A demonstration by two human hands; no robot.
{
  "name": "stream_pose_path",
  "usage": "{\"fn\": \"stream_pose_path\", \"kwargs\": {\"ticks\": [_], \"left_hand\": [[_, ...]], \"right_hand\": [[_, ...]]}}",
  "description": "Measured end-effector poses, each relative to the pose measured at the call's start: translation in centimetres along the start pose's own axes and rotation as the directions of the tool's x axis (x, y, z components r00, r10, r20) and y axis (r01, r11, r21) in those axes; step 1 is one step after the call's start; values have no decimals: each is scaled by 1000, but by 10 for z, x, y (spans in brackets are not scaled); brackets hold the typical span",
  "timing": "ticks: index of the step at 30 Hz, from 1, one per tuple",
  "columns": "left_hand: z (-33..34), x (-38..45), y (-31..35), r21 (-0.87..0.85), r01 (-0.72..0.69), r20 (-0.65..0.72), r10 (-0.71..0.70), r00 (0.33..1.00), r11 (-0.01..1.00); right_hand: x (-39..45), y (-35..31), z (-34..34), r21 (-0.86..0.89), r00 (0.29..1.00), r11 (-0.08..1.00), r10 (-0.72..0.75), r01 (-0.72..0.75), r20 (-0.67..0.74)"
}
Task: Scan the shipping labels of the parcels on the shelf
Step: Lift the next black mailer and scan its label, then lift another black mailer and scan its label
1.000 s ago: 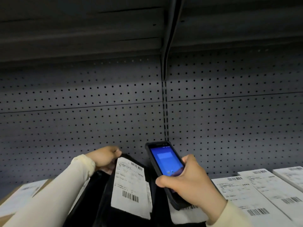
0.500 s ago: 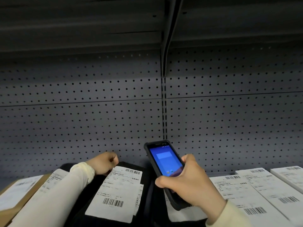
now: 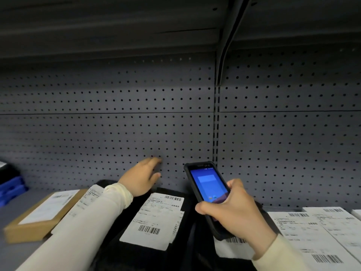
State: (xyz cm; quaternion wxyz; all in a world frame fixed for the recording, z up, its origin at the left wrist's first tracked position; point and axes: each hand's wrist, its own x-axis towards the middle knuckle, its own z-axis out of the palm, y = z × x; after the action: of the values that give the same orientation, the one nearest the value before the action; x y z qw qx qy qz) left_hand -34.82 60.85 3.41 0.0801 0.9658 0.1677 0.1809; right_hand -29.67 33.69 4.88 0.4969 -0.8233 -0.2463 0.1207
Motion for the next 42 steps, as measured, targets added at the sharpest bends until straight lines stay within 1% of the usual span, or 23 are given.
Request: {"fn": "stream_pose_path", "kwargs": {"ticks": [3, 5, 8, 11, 15, 20, 25, 31, 38, 42], "left_hand": [[-3, -9, 10, 56, -112, -113, 117, 987, 992], [-5, -15, 14, 121, -125, -142, 142, 980, 985], [-6, -26, 18, 198, -67, -146, 97, 985, 978], [-8, -41, 19, 214, -6, -148, 38, 988, 977], [-9, -62, 14, 185, 75, -153, -46, 987, 980], [-18, -76, 1, 148, 136, -149, -114, 982, 980], [-30, -79, -31, 116, 151, -201, -126, 972, 982], [-41, -88, -76, 116, 118, -158, -99, 982, 986], [-61, -87, -135, 83, 120, -37, -117, 992, 989], [-60, -82, -157, 13, 86, -6, -86, 996, 996]], "right_hand": [[1, 0, 4, -22, 1000, 1000, -19, 19, 1], [0, 0, 9, -18, 999, 999, -38, 38, 7], [-1, 1, 15, -25, 998, 997, -68, 68, 17], [-2, 1, 18, -61, 995, 994, -94, 96, 37], [-3, 0, 24, -81, 991, 989, -122, 127, 54], [-6, -8, 36, -111, 989, 983, -143, 146, 34], [-7, -23, 58, -166, 989, 975, -149, 150, 17], [-4, -50, 100, -188, 990, 972, -143, 139, -8], [-2, -84, 155, -223, 992, 970, -115, 100, -56], [0, -93, 175, -252, 992, 965, -95, 73, -79]]}}
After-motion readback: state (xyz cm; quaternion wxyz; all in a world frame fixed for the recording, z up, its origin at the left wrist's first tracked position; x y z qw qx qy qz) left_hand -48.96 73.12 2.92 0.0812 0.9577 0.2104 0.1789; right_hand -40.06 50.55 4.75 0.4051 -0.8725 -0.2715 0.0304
